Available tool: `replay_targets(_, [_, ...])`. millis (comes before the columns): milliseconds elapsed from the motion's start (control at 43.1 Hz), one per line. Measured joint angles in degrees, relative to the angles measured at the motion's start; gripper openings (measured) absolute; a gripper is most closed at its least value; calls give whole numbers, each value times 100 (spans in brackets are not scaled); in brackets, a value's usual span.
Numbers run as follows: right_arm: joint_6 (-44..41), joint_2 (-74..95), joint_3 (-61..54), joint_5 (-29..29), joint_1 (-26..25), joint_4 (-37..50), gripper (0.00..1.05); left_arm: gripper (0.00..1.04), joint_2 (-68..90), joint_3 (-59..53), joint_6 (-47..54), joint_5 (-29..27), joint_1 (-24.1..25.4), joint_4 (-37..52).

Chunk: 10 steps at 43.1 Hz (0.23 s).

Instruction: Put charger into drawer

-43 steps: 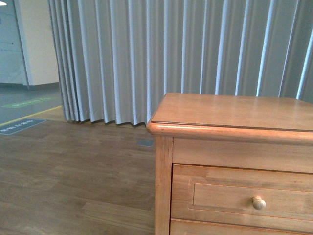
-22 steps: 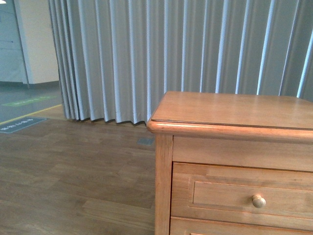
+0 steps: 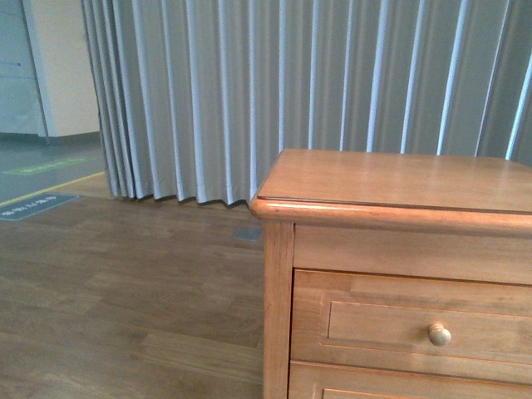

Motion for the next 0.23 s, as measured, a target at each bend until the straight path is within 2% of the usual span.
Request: replay_targets(232, [0,0,0,0,0,0,50,99,0,0,0,0,0,0])
